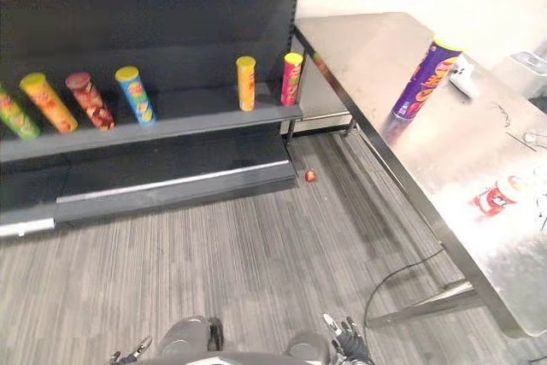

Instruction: Put the gum and the chips on the shelf.

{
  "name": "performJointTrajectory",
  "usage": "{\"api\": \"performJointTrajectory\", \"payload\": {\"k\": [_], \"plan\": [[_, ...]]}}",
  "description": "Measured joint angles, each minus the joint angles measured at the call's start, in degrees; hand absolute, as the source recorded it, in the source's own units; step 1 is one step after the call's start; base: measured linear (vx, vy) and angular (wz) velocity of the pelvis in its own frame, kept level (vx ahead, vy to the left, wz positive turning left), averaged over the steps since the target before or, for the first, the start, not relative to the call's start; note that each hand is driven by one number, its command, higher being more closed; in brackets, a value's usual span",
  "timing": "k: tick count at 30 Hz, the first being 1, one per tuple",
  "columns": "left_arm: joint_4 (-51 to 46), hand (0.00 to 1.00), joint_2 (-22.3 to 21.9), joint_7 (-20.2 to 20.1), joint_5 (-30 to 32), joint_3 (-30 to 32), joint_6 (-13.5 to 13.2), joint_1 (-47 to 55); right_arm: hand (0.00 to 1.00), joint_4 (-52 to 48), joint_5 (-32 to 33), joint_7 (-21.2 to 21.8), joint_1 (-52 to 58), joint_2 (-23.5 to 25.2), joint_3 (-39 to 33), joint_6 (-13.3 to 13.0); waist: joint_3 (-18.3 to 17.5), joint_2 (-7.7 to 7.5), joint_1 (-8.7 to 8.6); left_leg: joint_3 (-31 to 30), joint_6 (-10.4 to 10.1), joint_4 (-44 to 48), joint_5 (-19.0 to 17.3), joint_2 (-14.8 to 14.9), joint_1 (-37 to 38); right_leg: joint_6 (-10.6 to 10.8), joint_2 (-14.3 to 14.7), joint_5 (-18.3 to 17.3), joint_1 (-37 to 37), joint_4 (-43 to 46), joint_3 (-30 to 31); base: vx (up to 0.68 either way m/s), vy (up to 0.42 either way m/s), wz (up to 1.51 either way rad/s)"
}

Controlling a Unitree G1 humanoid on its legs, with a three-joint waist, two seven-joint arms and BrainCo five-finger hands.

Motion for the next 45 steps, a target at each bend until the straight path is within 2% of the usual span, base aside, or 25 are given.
{"api": "performJointTrajectory", "payload": {"k": [1, 3, 5, 6, 7, 8, 9, 10, 14, 17, 20, 22, 23, 24, 25, 27, 32, 35, 36, 37, 38, 40, 42, 43, 45], "plan": [[0.0, 0.0, 0.1, 0.0, 0.5, -0.3, 0.2, 0.0, 0.0, 0.0, 0.1, 0.0, -0.4, -0.1, 0.2, -0.1, 0.1, 0.18, -0.28, 1.1, 0.0, -1.2, 0.0, 0.4, 1.7, -0.1, 0.4, -2.1, -0.9, 0.3, -2.9, 0.25, 0.074, -1.06], [0.1, 0.0, 0.0, 0.0, 0.4, -1.2, 1.4, 0.2, 0.0, -0.3, -0.2, 0.0, -2.0, -0.1, 0.6, -0.4, 0.4, 1.31, -0.42, 6.9, -0.5, -6.4, 0.3, 2.8, 7.7, -0.5, 2.6, -7.0, -3.0, -4.3, -17.2, 0.24, 0.027, -1.22], [0.0, 0.0, 0.1, 0.0, 0.3, -1.6, 1.7, 0.1, 0.0, -1.1, -1.5, 0.2, -2.5, -0.1, 1.9, -0.7, 0.5, 1.52, -0.42, 10.8, -1.3, -9.0, 0.6, 3.7, 10.5, -0.6, 4.2, -7.0, -3.9, -12.6, -26.0, 0.21, 0.017, -1.13], [0.1, 0.0, 0.2, 0.0, 0.3, -1.8, 1.8, 0.1, 0.0, -1.8, -2.4, 0.3, -2.3, 0.0, 2.1, -1.1, 0.5, 1.36, -0.42, 12.7, -1.7, -10.1, 0.7, 3.5, 11.4, -0.2, 5.5, -5.1, -4.6, -20.3, -28.7, 0.22, -0.003, -0.89], [0.1, 0.0, 0.4, 0.0, 0.3, -2.0, 1.8, 0.1, 0.0, -2.0, -2.5, 0.4, -2.1, 0.1, 2.1, -1.3, 0.4, 1.07, -0.38, 13.3, -1.9, -10.6, 0.7, 2.9, 11.7, -0.7, 6.1, -2.2, -4.8, -24.9, -29.0, 0.29, -0.042, -0.58], [0.2, 0.0, 0.3, 0.1, 0.3, -2.4, 1.7, -0.2, 0.0, -2.2, -2.4, 0.5, -2.0, 0.1, 1.7, -1.3, 0.4, 0.72, -0.45, 13.4, -2.6, -11.5, 0.6, 2.3, 12.7, -6.6, 7.1, 0.1, -4.5, -28.2, -29.3, 0.29, -0.042, -0.53], [0.3, 0.0, -0.3, 0.1, 0.3, -3.3, 1.7, -0.4, 0.0, -2.1, -2.5, 0.5, -2.8, -0.6, 1.7, -1.5, 1.0, 2.71, -0.59, 13.4, -3.8, -13.3, 1.3, 3.3, 13.3, -7.2, 9.0, 1.2, -4.3, -29.2, -29.3, 0.36, -0.059, -0.55], [0.3, 0.0, -1.0, 0.1, 0.3, -3.9, 1.6, -0.5, 0.0, -2.3, -2.5, 0.4, -3.1, -0.9, 1.4, -1.7, 1.2, 4.29, -0.96, 13.3, -4.7, -15.7, 1.9, 3.4, 14.5, -7.3, 10.6, 1.1, -4.2, -30.2, -29.3, 0.21, -0.033, -0.44], [0.2, 0.0, -1.4, 0.3, 0.3, -3.9, 0.6, -0.9, 0.0, -2.3, -3.1, -0.1, -3.5, -0.6, 0.5, -1.2, 1.2, 4.7, -1.93, 13.0, -5.7, -17.6, 3.4, 3.4, 15.6, -6.7, 11.6, -0.6, -3.3, -31.3, -29.4, 0.11, -0.034, -0.02], [0.1, 0.0, -0.1, 2.4, -0.3, -3.7, 0.0, -1.6, 0.0, -2.2, -3.9, -0.3, -3.3, 0.1, 1.0, 0.0, 1.2, 1.98, -1.88, 11.4, -5.9, -3.0, 3.3, 5.4, 9.7, -5.4, 10.8, -1.4, -1.4, -34.9, -29.5, 0.0, -0.071, 0.11], [0.2, 0.0, -1.5, 2.8, -1.7, -2.5, -0.2, -1.6, 0.0, -2.3, -2.1, 0.3, -3.2, -0.7, 1.8, 1.1, 1.2, 3.65, -1.75, 10.9, -6.2, 12.4, 3.6, 10.6, 4.6, -4.8, 13.2, -1.0, 1.5, -38.1, -28.6, 0.01, -0.07, -0.25], [0.1, 0.0, -2.5, 2.8, -2.0, -1.3, -0.5, -1.6, 0.0, -2.3, -1.6, 0.6, -3.2, -1.2, 1.8, 1.5, 1.0, 4.85, -1.68, 9.9, -7.7, 19.7, 5.9, 13.5, 2.4, -4.8, 15.5, -1.0, 2.4, -39.7, -26.1, 0.05, -0.039, -0.5], [0.1, 0.0, -2.9, 2.8, -2.1, -0.3, -0.5, -1.7, 0.0, -2.3, -1.2, 0.5, -3.2, -1.2, 1.9, 1.9, 1.0, 5.03, -1.67, 9.2, -7.3, 24.7, 9.8, 15.0, 0.1, -4.8, 16.8, -1.0, 3.0, -41.1, -23.9, 0.1, -0.05, -0.79], [0.1, 0.0, -2.8, 2.8, -2.4, 0.5, -0.5, -1.6, 0.0, -2.4, -1.1, 0.5, -3.2, -1.2, 2.0, 2.5, 0.8, 4.71, -1.43, 7.9, -7.2, 28.1, 10.2, 15.1, -2.1, -5.1, 16.9, -0.9, 3.3, -42.2, -21.2, 0.13, -0.031, -0.89], [0.1, 0.0, -2.9, 2.8, -2.5, 1.0, -0.5, -1.7, 0.0, -2.3, -1.1, 0.5, -3.2, -1.3, 2.0, 2.7, 0.8, 4.69, -1.1, 7.5, -6.7, 28.1, 7.6, 14.8, -2.4, -5.1, 16.9, -0.9, 3.4, -42.3, -19.5, 0.16, 0.013, -1.05], [0.1, 0.0, -3.5, 2.9, -3.5, 1.8, -0.6, -1.6, 0.0, -2.2, -0.4, 0.5, -2.9, -1.4, 1.8, 2.9, 1.1, 4.22, -0.6, 6.4, -5.9, 23.1, 1.3, 11.7, -2.7, -6.1, 16.9, -0.2, 4.1, -43.0, -12.9, 0.16, 0.051, -1.12], [-0.2, 0.0, -4.1, 2.9, -3.7, 2.0, -0.8, -1.0, 0.0, -2.1, 0.1, 0.6, -2.8, -1.3, 1.8, 2.9, 0.9, 4.24, -0.47, -6.5, -5.9, 1.0, 0.7, 7.1, -2.7, -5.1, 16.8, -0.1, 4.8, -42.8, 0.2, 0.2, 0.184, -1.34], [-0.3, 0.0, -4.4, 3.0, -3.8, 2.6, -1.2, -0.7, 0.0, -2.4, 0.2, 0.7, -2.3, -1.4, 1.8, 2.7, 0.8, 4.09, -0.43, -12.5, -6.2, -6.1, 1.6, 7.1, -2.7, -2.2, 16.0, -0.3, 5.2, -42.7, 7.0, 0.22, 0.336, -1.33], [-0.3, 0.0, -4.9, 3.3, -3.9, 3.0, -1.4, -0.6, 0.0, -2.6, 0.1, 1.5, -2.0, -1.5, 1.8, 2.1, 0.4, 4.63, -0.45, -15.1, -6.9, -8.6, 2.5, 7.1, -2.5, 0.0, 15.8, -1.2, 4.8, -41.8, 10.4, 0.23, 0.516, -1.28], [-0.3, 0.0, -5.9, 3.6, -3.9, 3.0, -1.4, -0.1, 0.0, -3.2, 0.2, 2.3, -1.2, -2.3, 1.8, 2.1, -0.9, 6.5, -0.45, -17.1, -7.0, -11.0, 3.0, 7.7, -2.2, 2.5, 16.7, -1.5, 4.4, -41.4, 12.4, 0.23, 0.543, -1.3], [-0.3, 0.0, -6.1, 3.7, -4.0, 3.2, -1.4, -0.1, 0.0, -3.1, 0.2, 2.6, -1.4, -2.5, 1.9, 2.1, -1.5, 7.43, -0.34, -17.5, -9.9, -10.2, 7.2, 7.8, -2.0, 3.5, 16.9, -1.9, 4.4, -40.8, 13.8, 0.17, 0.391, -1.01], [-0.4, 0.0, -3.7, 3.4, -4.0, 3.5, -1.0, 0.5, 0.0, -1.8, 1.1, 2.4, -0.6, -0.3, 2.0, 2.4, -3.4, 3.09, -0.28, -12.6, -7.5, -8.9, 4.6, 4.2, -0.7, 4.7, 12.3, -1.3, 4.6, -40.3, 11.8, 0.22, 0.418, -0.79], [-0.1, 0.0, -1.9, 2.3, -3.9, 3.4, 0.1, 0.2, 0.0, -1.7, 1.5, 2.1, 0.1, 1.6, 1.8, 2.0, -4.4, 0.86, -0.47, -10.4, -6.2, -8.8, 3.0, 2.1, 1.0, 6.4, 9.9, -0.2, 5.2, -41.0, 11.0, 0.17, 0.316, -0.63], [0.7, 0.0, -1.1, 1.7, -3.9, 2.4, 0.8, -0.3, 0.0, -1.4, 2.4, 1.6, 0.4, 2.2, 1.4, 0.6, -4.8, 0.36, -0.68, -8.7, -5.2, -8.9, 2.2, 1.2, 2.4, 6.6, 9.0, 1.2, 5.5, -41.4, 11.0, 0.14, 0.295, -0.62], [2.0, 0.0, -0.8, 0.6, -4.0, 1.1, 1.1, -1.3, 0.0, -0.5, 2.3, 0.7, 0.5, 2.3, 0.9, -2.3, -4.8, 0.98, -0.75, -6.4, -4.4, -10.1, 1.6, 0.5, 4.4, 5.8, 8.5, 5.0, 5.4, -42.1, 9.5, 0.13, 0.3, -0.6]]}}
